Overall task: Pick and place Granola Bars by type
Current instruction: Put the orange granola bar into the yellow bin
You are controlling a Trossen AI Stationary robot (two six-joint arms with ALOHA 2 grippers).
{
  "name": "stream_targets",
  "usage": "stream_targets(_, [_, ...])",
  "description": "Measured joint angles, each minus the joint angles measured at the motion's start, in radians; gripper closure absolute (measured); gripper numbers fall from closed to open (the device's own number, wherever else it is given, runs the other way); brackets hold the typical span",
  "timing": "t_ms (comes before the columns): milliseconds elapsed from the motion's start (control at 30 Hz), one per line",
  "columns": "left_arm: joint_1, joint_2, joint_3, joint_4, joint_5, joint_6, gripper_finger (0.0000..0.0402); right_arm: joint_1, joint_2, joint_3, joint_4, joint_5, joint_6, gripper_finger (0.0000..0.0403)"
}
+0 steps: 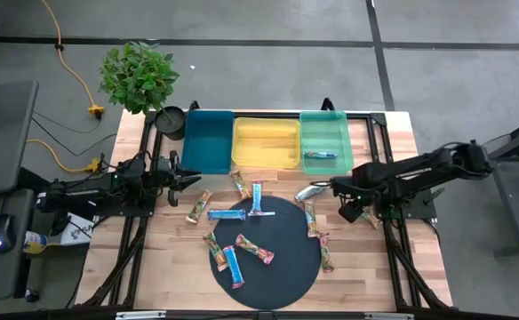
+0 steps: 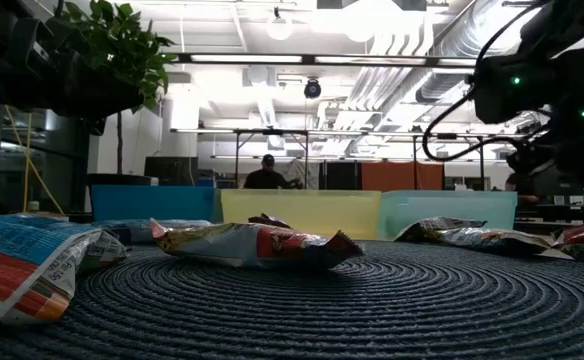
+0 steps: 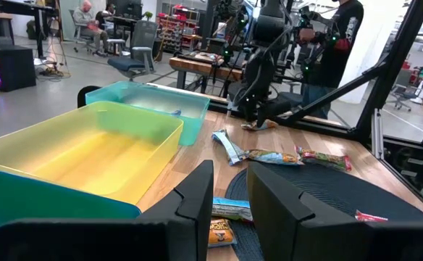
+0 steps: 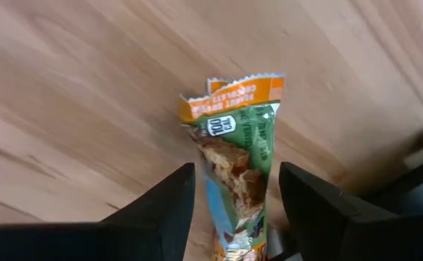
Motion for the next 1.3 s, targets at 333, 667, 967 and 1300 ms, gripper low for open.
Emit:
stream_targets(333, [0.0,0.0,0.0,0.0,0.0,0.0,0.0319,0.0,0.066,0.0,0.082,-0.029,-0.005,0.0217])
stream_targets(667, [0.0,0.0,0.0,0.0,0.0,0.0,0.0319,0.0,0.117,0.003,0.096,-0.048,-0.005,0.0247])
stream_targets(967, [0.0,0.0,0.0,0.0,0.0,0.0,0.0319,0.0,0.118,0.002,0.094,-0.049,-0.001,0.0292])
stream_targets(1300, [0.0,0.0,0.0,0.0,0.0,0.0,0.0319,0.0,0.119,0.014,0.089,-0.048,-0.007,0.0311])
